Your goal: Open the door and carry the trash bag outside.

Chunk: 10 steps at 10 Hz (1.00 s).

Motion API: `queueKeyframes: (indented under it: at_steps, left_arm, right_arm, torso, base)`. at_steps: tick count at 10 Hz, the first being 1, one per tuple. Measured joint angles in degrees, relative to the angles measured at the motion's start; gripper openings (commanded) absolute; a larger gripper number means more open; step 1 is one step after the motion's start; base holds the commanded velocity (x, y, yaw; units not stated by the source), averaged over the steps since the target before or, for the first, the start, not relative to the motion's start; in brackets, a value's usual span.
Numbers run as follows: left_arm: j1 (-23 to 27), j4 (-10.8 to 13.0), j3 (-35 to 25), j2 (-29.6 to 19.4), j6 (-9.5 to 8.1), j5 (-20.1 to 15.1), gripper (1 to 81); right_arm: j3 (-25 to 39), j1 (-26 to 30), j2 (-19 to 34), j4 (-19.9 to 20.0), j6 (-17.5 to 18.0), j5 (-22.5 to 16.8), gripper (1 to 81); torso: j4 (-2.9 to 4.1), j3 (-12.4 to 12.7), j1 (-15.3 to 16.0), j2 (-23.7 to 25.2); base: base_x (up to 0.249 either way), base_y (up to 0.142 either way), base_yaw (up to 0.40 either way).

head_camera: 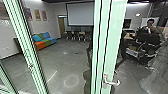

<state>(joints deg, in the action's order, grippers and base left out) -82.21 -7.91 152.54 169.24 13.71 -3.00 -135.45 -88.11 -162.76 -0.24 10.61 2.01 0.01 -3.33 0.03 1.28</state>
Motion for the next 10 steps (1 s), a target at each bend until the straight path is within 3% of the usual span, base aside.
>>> queueKeyframes:
  at_steps: [4,10]
  left_arm:
    - [-0.2,0.0,-8.6,-4.3,0.01,0.4,1.0]
    - [-0.7,0.0,-9.8,-5.1,-0.05,0.5,1.0]
  right_arm:
    - [16.6,0.0,8.6,0.0,0.0,0.1,81.1]
    - [33.9,-0.8,21.1,0.2,0.3,3.8,81.1]
  torso:
    - [0.0,0.0,0.0,0.0]
    - [0.0,0.0,0.0,0.0]
  base:
    - [0.0,0.0,0.0]
    - [0.0,0.0,0.0]
